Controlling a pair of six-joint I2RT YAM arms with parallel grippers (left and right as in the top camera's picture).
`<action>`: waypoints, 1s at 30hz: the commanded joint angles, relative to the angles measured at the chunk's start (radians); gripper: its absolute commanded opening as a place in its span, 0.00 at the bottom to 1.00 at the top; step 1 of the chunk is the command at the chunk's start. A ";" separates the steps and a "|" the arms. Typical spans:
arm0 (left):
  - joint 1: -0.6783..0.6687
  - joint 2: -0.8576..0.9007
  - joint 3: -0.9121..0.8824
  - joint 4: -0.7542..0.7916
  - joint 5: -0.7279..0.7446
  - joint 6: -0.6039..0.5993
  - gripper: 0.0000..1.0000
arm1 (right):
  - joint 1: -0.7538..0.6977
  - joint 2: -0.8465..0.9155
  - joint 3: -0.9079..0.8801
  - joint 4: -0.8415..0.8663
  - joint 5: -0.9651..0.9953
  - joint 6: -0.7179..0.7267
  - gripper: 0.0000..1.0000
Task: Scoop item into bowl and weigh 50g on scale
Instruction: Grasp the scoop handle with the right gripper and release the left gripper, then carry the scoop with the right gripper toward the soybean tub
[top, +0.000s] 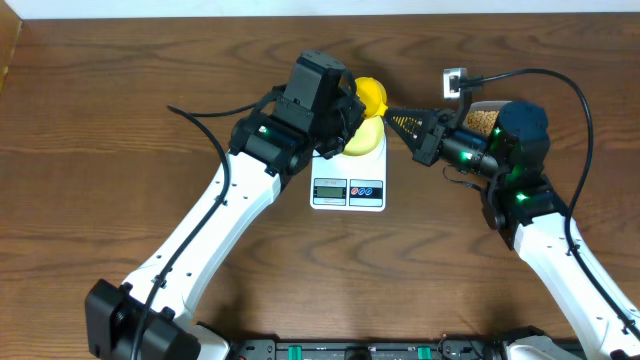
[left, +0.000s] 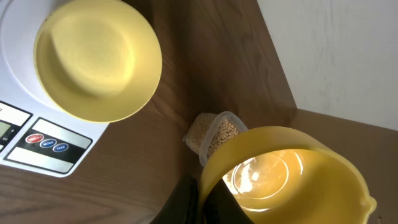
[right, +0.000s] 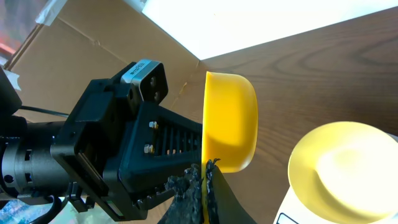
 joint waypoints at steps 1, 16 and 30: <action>-0.008 0.003 -0.007 0.000 0.005 0.005 0.17 | 0.004 -0.002 0.022 0.001 0.004 -0.020 0.01; 0.052 -0.021 -0.005 0.019 0.005 0.407 0.79 | -0.097 -0.002 0.022 -0.141 0.021 -0.115 0.01; 0.087 -0.187 0.004 0.006 -0.011 0.873 0.82 | -0.160 -0.002 0.248 -0.624 0.184 -0.357 0.01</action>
